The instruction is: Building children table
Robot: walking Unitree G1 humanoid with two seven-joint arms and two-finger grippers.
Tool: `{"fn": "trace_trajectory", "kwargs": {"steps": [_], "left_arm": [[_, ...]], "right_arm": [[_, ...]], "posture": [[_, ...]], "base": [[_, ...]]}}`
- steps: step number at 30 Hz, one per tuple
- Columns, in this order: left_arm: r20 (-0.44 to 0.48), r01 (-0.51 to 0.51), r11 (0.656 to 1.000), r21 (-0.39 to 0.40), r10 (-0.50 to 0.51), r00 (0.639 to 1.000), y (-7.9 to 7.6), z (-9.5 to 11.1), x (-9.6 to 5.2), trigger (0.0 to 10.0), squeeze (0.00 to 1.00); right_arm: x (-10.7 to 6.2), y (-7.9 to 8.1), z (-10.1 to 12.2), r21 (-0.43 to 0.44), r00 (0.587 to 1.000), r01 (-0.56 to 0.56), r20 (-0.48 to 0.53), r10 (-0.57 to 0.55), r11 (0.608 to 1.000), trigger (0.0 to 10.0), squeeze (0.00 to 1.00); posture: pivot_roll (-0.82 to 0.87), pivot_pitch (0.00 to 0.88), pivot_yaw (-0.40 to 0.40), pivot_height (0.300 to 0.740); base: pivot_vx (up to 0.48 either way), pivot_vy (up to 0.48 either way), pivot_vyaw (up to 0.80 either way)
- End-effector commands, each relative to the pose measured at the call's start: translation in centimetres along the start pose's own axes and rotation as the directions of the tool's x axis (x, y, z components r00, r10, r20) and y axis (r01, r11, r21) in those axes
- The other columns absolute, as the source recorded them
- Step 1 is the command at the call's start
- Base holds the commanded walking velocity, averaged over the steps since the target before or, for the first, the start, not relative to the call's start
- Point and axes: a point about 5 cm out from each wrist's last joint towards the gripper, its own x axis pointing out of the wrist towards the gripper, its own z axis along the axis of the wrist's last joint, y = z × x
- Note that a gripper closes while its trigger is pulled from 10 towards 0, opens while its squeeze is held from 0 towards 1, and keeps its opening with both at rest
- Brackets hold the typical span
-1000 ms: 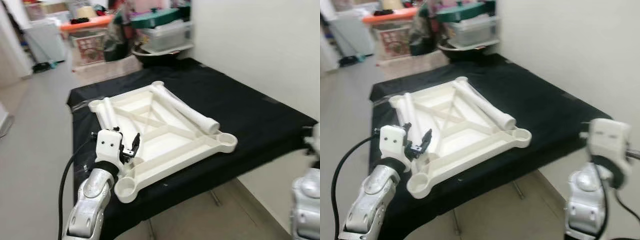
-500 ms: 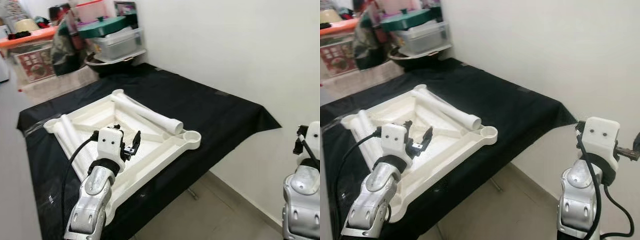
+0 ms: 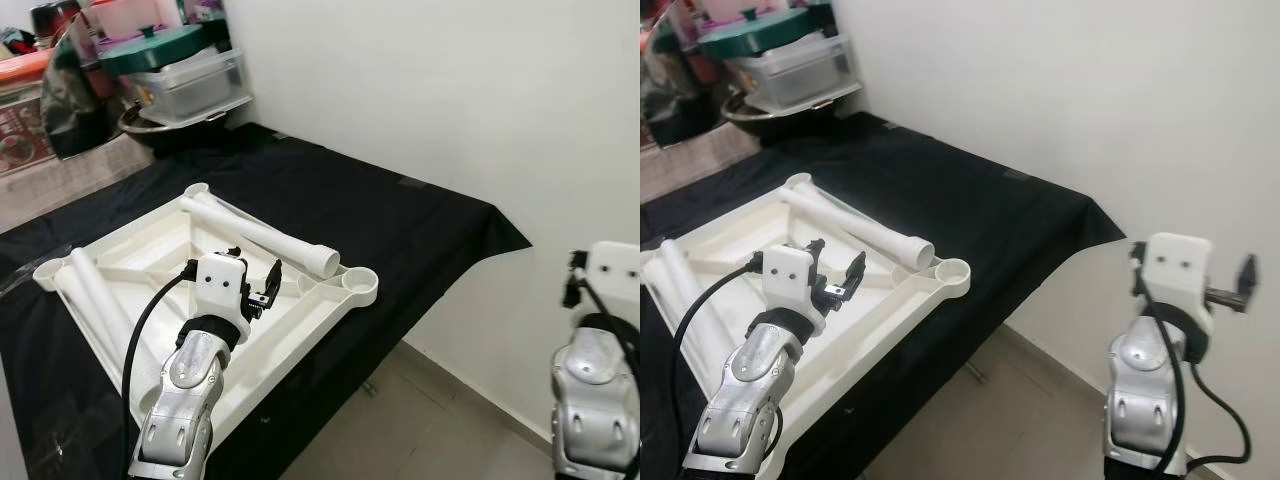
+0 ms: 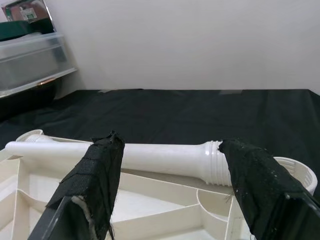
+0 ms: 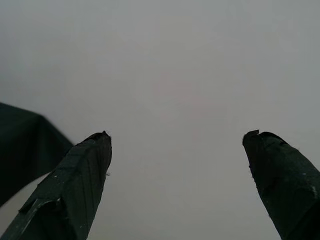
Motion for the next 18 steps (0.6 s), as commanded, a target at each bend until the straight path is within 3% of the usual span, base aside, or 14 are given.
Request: {"fn": "trace_trajectory", "kwargs": {"steps": [1,11,12,13,14,15,18], "left_arm": [[-0.026,-0.016,1.000,0.007,0.016,1.000,0.5,-0.7,-0.4,10.0,0.00],[-0.031,-0.014,1.000,0.009,0.014,0.999,0.4,-0.9,-0.5,10.0,0.00],[-0.025,-0.013,1.000,0.018,0.014,1.000,0.3,-0.7,-0.5,10.0,0.00],[-0.025,-0.013,1.000,0.018,0.014,1.000,0.3,-0.7,-0.5,10.0,0.00],[-0.021,-0.013,1.000,0.024,0.014,1.000,0.3,-0.6,-0.4,10.0,0.00],[-0.021,-0.013,1.000,0.024,0.014,1.000,0.3,-0.6,-0.4,10.0,0.00],[-0.011,-0.014,0.998,0.056,0.015,1.000,0.3,-0.2,-0.4,10.0,0.00]], "right_arm": [[-0.8,2.3,0.3,0.028,0.992,-0.129,0.017,0.129,0.991,10.0,0.00],[-2.2,4.8,0.5,0.038,0.949,-0.314,0.056,0.311,0.949,10.0,0.00],[-3.5,6.8,1.2,0.054,0.888,-0.454,0.108,0.447,0.889,10.0,0.00],[-3.5,6.8,1.2,0.054,0.888,-0.454,0.108,0.447,0.889,10.0,0.00],[-4.1,7.5,1.4,0.058,0.857,-0.509,0.129,0.499,0.859,10.0,0.00],[-4.1,7.5,1.4,0.058,0.857,-0.509,0.129,0.499,0.859,10.0,0.00],[-5.2,8.9,1.2,0.059,0.797,-0.598,0.144,0.587,0.799,10.0,0.00]], "posture": [[-0.10,0.000,0.075,0.740],[-0.09,0.000,0.059,0.740],[-0.01,0.000,-0.004,0.740],[-0.01,0.000,-0.004,0.740],[0.00,0.000,-0.014,0.740],[0.00,0.000,-0.014,0.740],[0.05,0.000,-0.064,0.740]], "base": [[0.000,0.000,0.00],[0.000,0.000,0.00],[0.000,0.000,0.00],[0.000,0.000,0.00],[0.000,0.000,0.00],[0.000,0.000,0.00],[0.000,0.000,0.00]]}}
